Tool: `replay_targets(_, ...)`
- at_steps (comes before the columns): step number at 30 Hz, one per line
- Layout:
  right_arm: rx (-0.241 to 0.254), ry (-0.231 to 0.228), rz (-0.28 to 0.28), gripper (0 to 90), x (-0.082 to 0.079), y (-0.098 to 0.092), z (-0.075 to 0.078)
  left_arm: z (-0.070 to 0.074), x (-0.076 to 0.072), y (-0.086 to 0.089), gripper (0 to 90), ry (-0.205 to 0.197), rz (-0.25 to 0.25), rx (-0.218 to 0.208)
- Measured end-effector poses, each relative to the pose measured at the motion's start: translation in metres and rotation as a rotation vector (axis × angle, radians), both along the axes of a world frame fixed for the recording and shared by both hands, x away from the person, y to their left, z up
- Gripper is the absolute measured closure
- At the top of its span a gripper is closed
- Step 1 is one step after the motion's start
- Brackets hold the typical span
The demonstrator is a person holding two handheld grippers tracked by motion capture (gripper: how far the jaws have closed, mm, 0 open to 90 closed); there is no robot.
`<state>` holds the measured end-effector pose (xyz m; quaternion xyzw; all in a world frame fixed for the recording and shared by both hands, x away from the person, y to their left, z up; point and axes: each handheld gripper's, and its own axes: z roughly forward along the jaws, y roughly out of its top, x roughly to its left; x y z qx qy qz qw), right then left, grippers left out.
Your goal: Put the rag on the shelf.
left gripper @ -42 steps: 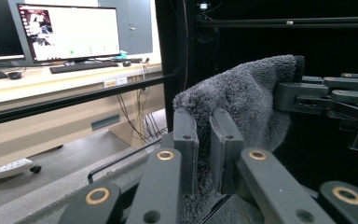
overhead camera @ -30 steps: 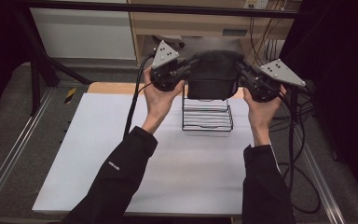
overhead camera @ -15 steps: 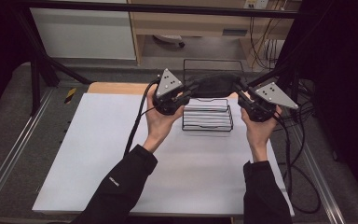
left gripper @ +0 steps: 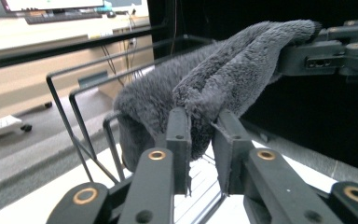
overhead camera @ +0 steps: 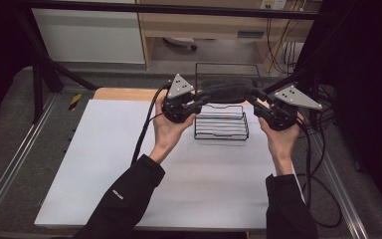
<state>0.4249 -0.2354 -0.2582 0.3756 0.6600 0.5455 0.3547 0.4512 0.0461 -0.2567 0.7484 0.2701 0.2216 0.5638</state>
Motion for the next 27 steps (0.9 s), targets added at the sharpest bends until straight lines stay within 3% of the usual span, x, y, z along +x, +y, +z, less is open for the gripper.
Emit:
replay_targets(11,-0.023,0.133,-0.016,48.8,-0.006,-0.004,-0.017,-0.021,-0.001,-0.001,65.5,0.065,0.009,0.065)
replay_targets(22,-0.049,0.246,-0.027,32.3,-0.001,-0.008,-0.055,-0.059,0.005,0.003,53.1,0.164,0.009,0.119)
replay_targets(27,-0.052,0.266,-0.014,22.4,-0.004,-0.011,-0.072,-0.073,0.003,0.013,44.8,0.198,0.018,0.157)
